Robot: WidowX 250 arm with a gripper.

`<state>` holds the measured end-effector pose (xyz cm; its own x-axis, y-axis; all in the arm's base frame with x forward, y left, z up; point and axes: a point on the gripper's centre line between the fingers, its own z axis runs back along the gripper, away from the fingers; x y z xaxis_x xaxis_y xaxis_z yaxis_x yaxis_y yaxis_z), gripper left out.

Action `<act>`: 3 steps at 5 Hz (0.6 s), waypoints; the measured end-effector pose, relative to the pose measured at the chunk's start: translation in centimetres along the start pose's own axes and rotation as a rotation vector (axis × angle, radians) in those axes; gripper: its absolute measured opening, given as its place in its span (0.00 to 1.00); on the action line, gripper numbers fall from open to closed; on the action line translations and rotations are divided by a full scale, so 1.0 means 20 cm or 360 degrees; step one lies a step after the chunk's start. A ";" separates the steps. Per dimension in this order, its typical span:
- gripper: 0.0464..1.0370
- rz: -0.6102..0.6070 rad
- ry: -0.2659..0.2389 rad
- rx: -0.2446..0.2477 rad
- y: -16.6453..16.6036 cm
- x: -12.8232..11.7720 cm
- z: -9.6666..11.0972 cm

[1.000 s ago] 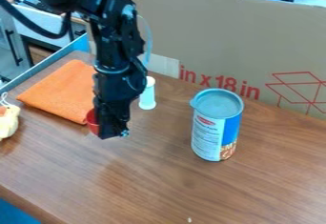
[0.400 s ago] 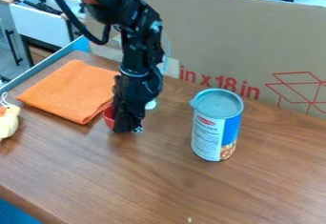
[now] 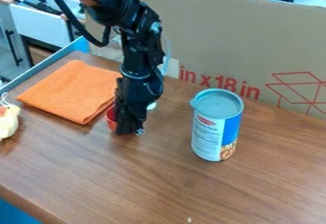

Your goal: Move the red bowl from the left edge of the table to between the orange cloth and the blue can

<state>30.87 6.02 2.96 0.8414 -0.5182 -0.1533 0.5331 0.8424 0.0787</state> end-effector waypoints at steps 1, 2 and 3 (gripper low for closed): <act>0.32 0.0019 0.0007 -0.0010 -0.03 -0.03 -0.01; 0.62 0.0093 -0.0048 0.0085 0.00 -0.06 0.09; 0.91 0.0153 -0.0075 0.0161 0.01 -0.10 0.18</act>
<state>29.58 6.68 6.74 0.8910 -0.4442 -0.0942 0.4541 0.8705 0.1898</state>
